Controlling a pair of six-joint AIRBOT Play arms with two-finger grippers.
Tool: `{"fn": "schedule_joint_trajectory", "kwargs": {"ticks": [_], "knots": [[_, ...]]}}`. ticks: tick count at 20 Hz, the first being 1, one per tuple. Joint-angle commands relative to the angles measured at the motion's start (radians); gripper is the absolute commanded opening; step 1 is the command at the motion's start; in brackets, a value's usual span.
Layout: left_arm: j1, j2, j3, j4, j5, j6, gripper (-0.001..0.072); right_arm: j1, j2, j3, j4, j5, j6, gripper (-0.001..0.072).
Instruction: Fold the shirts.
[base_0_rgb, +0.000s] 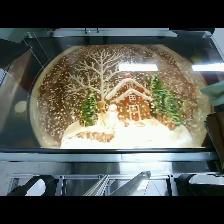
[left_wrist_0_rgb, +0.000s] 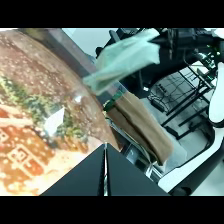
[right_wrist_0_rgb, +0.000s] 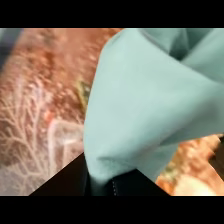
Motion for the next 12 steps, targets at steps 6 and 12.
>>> {"fn": "schedule_joint_trajectory", "kwargs": {"ticks": [6,12], "knots": [[-0.006,0.0,0.0,0.009,0.019,0.049,0.0017,-0.193,0.173,-0.039,-0.109,0.135,0.074,0.0021],[-0.006,0.0,0.0,0.009,-0.02,0.069,0.0017,-0.219,0.298,-0.377,-0.476,0.135,-0.046,0.0022]]}}
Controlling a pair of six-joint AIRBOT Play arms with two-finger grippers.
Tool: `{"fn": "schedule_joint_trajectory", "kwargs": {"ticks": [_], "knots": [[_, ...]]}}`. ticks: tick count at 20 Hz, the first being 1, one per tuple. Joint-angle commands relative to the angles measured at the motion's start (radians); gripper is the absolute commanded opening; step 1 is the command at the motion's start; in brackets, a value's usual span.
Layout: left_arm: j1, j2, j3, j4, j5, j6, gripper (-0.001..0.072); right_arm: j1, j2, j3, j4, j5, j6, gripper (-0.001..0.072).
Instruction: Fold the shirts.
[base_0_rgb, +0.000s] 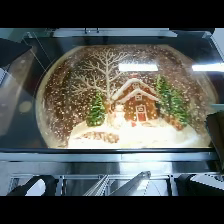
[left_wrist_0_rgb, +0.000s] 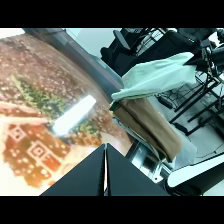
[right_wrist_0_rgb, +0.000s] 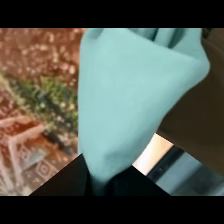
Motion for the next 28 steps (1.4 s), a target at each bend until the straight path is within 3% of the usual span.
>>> {"fn": "schedule_joint_trajectory", "kwargs": {"ticks": [1,8,9,10,11,12,14,16,18,20,21,22,23,28], "knots": [[-0.001,0.0,0.0,0.0,-0.023,0.009,0.0017,-0.012,0.062,-0.24,-0.264,0.009,-0.044,0.0022],[-0.001,0.0,0.0,0.0,-0.043,0.008,0.0016,-0.043,0.044,-0.561,-0.669,0.01,0.018,0.0034],[-0.001,0.0,0.0,0.0,-0.039,0.008,0.0015,-0.056,0.044,-0.565,-0.673,0.01,0.021,0.0107],[0.0,0.0,0.0,0.0,-0.035,0.008,0.0014,-0.069,0.045,-0.563,-0.673,0.01,0.02,0.0324],[0.0,0.0,0.0,0.0,-0.035,0.008,0.0015,-0.076,0.049,-0.562,-0.672,0.01,0.02,0.0615],[0.0,0.0,0.0,0.0,-0.035,0.008,0.0015,-0.079,0.052,-0.558,-0.664,0.01,0.019,0.0704],[0.0,0.0,0.0,0.0,-0.032,0.009,0.0015,-0.078,0.058,-0.53,-0.632,0.01,0.017,0.0704],[-0.001,0.0,0.0,0.0,-0.024,0.01,0.0015,-0.078,0.069,-0.496,-0.468,0.005,0.019,0.0704],[-0.001,0.0,0.0,0.0,-0.006,0.02,0.0015,-0.077,0.079,-0.476,-0.156,-0.026,0.02,0.0703],[0.0,0.0,0.0,-0.005,-0.004,0.026,0.0016,-0.047,0.096,-0.477,0.253,-0.105,-0.008,0.0687],[0.0,0.0,0.0,-0.003,0.006,0.027,0.0015,-0.007,0.111,-0.477,0.451,-0.151,-0.041,0.0498],[0.0,0.0,0.0,-0.001,0.013,0.026,0.0015,0.04,0.13,-0.478,0.599,-0.204,-0.099,0.0109],[0.0,0.0,0.0,-0.003,0.013,0.026,0.0015,0.104,0.155,-0.479,0.682,-0.259,-0.145,0.0046],[-0.001,0.019,-0.023,0.001,-0.052,-0.003,0.0011,0.66,0.344,-0.584,0.69,-0.468,-0.273,0.0045]]}}
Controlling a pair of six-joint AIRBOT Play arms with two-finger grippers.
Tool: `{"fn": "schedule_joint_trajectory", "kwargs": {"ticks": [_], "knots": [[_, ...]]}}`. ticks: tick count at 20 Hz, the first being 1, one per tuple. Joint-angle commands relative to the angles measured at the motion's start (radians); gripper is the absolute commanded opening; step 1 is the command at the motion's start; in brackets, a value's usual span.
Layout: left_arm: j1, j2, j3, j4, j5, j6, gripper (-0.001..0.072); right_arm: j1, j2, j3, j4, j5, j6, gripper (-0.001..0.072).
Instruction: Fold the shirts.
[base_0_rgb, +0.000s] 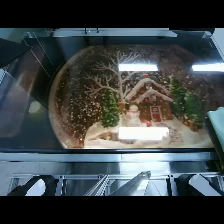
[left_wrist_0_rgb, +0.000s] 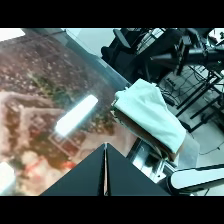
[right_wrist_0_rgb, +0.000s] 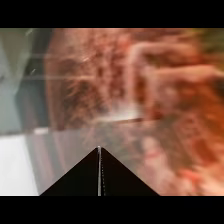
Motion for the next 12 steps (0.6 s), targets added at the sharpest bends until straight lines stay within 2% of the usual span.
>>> {"fn": "schedule_joint_trajectory", "kwargs": {"ticks": [1,3,4,6,8,12], "knots": [[0.0,0.042,-0.06,0.016,-0.037,-0.034,0.0011,0.42,0.132,-0.11,0.103,-0.157,-0.134,0.0045],[0.002,0.126,-0.192,0.178,-0.029,-0.047,0.0013,0.728,0.201,-0.249,0.043,-0.292,-0.159,0.0045],[-0.008,0.173,-0.273,0.234,0.001,-0.047,0.0013,0.883,0.228,-0.329,0.012,-0.414,-0.187,0.0046],[-0.023,0.264,-0.423,0.256,0.058,-0.047,0.0014,1.072,0.236,-0.412,-0.003,-0.605,-0.194,0.0046],[-0.034,0.321,-0.495,0.256,0.086,-0.047,0.0014,1.119,0.213,-0.414,0.014,-0.64,-0.216,0.0045],[-0.034,0.396,-0.531,0.264,0.096,-0.047,0.0013,1.119,0.208,-0.414,0.024,-0.575,-0.215,0.0046]]}}
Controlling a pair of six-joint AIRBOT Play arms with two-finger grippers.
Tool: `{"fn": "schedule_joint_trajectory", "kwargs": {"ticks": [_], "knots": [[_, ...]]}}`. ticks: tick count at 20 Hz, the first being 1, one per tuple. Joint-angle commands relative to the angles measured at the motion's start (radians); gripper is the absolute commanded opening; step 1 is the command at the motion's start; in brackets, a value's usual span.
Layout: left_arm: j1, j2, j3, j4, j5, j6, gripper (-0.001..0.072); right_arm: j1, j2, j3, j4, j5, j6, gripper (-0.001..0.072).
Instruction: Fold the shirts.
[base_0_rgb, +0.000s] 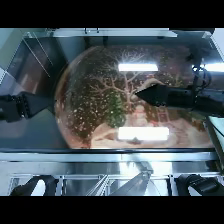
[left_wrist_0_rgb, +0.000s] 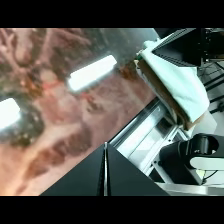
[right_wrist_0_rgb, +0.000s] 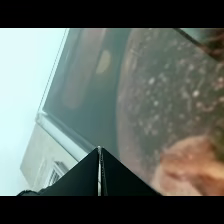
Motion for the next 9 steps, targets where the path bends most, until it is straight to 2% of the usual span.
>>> {"fn": "schedule_joint_trajectory", "kwargs": {"ticks": [1,9], "knots": [[-0.003,0.069,-0.047,0.019,0.024,-0.002,0.0013,0.05,0.001,-0.018,0.003,-0.021,-0.013,0.0046],[-0.003,0.1,-0.047,0.02,0.02,-0.003,0.0013,0.05,0.001,-0.018,0.003,-0.021,-0.013,0.0046]]}}
